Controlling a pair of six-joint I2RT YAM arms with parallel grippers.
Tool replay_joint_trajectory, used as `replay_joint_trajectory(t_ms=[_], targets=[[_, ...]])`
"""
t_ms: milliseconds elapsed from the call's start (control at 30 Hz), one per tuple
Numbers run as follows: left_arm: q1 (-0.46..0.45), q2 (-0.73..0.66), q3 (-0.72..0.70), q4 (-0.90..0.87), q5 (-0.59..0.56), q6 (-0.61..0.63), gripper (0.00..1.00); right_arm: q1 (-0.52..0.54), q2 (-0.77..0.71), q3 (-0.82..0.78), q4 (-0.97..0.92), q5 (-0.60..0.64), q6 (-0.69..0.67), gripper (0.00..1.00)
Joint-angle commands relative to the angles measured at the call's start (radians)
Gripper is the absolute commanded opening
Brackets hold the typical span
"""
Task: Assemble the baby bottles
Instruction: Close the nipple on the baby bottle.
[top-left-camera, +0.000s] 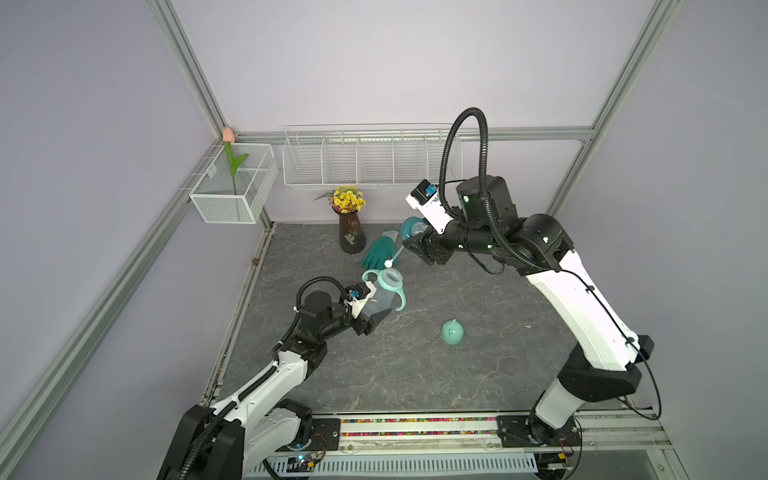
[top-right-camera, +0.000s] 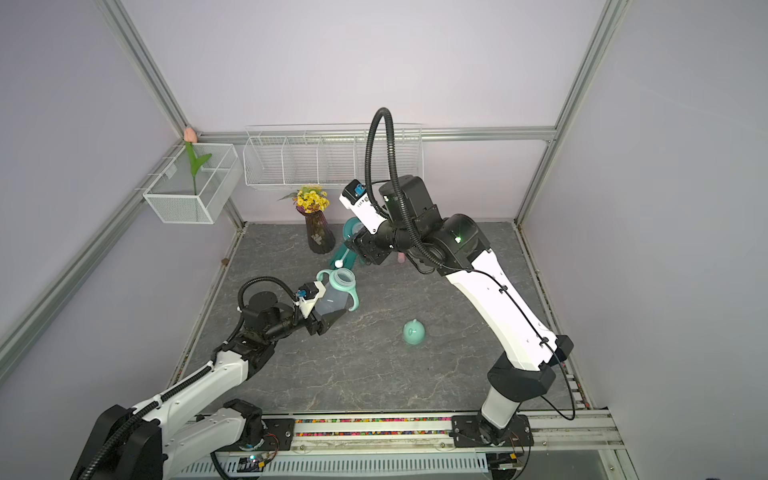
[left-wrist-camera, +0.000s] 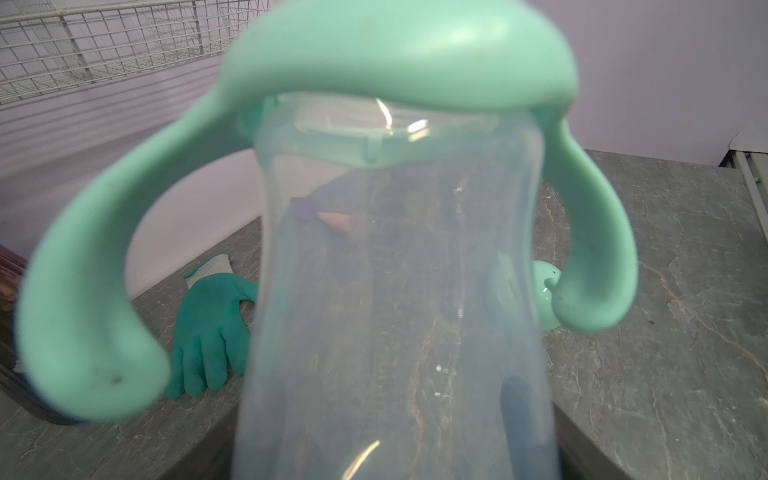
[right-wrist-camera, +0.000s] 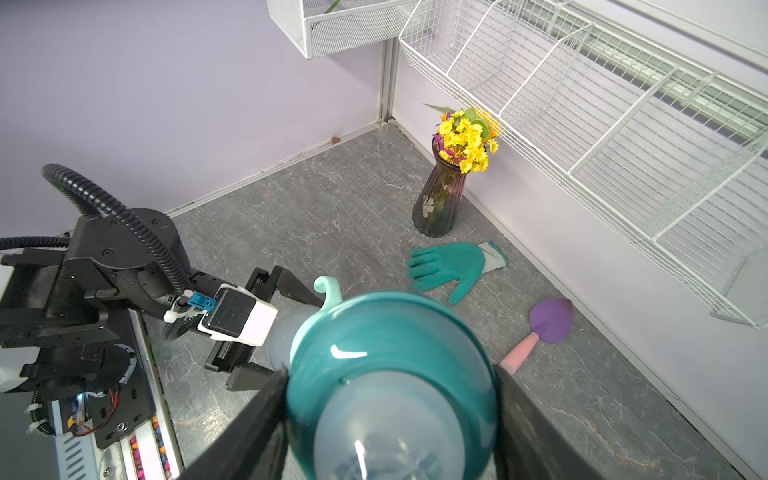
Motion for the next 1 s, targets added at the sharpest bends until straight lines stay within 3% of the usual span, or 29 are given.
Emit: replay_joint_trajectory(t_ms=[0, 967], targets=[[-0.004, -0.011, 0.035, 0.020, 0.008, 0.020, 0.00, 0.016, 0.016, 0.019, 0.014, -0.021, -0.022, 0.47], [-0.004, -0.019, 0.030, 0.036, -0.007, 0.015, 0.00, 0.046, 0.017, -0.006, 0.040, -0.015, -0.018, 0.45]])
